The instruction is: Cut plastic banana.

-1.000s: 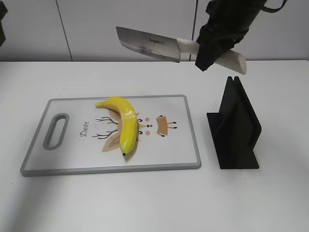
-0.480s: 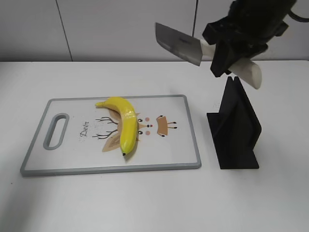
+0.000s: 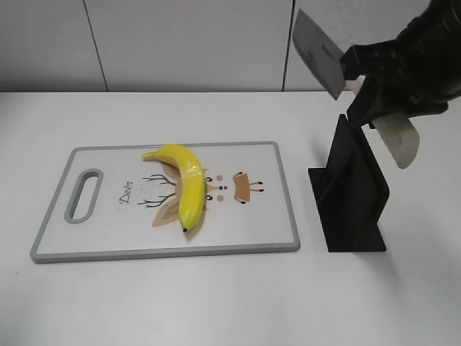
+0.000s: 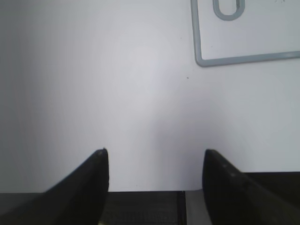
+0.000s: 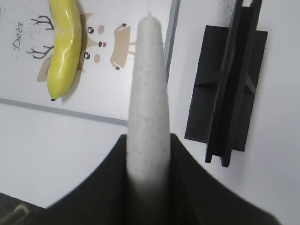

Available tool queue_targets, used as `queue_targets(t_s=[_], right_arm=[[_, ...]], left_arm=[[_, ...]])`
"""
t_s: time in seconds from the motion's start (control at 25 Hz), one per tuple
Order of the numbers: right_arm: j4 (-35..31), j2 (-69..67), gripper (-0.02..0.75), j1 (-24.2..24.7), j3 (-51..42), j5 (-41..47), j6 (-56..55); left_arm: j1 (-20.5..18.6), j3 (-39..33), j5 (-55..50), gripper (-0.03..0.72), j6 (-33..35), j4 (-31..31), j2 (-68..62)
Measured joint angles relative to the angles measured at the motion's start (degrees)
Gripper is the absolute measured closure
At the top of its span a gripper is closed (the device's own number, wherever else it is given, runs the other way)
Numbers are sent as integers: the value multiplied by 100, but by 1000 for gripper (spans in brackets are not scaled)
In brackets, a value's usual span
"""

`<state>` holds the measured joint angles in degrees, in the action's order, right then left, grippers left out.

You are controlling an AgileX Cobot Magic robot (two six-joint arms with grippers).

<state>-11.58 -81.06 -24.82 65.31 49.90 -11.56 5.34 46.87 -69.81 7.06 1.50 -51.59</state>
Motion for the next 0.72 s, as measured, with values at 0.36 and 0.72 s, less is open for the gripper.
queue_targets(t_s=[0.36, 0.72], right_arm=[[836, 708, 572, 0, -727, -187, -1140], [932, 759, 572, 0, -1280, -394, -1259]], left_arm=[[0, -1149, -18, 102, 0, 56, 2661], [0, -1572, 404, 105, -2, 227, 4974]])
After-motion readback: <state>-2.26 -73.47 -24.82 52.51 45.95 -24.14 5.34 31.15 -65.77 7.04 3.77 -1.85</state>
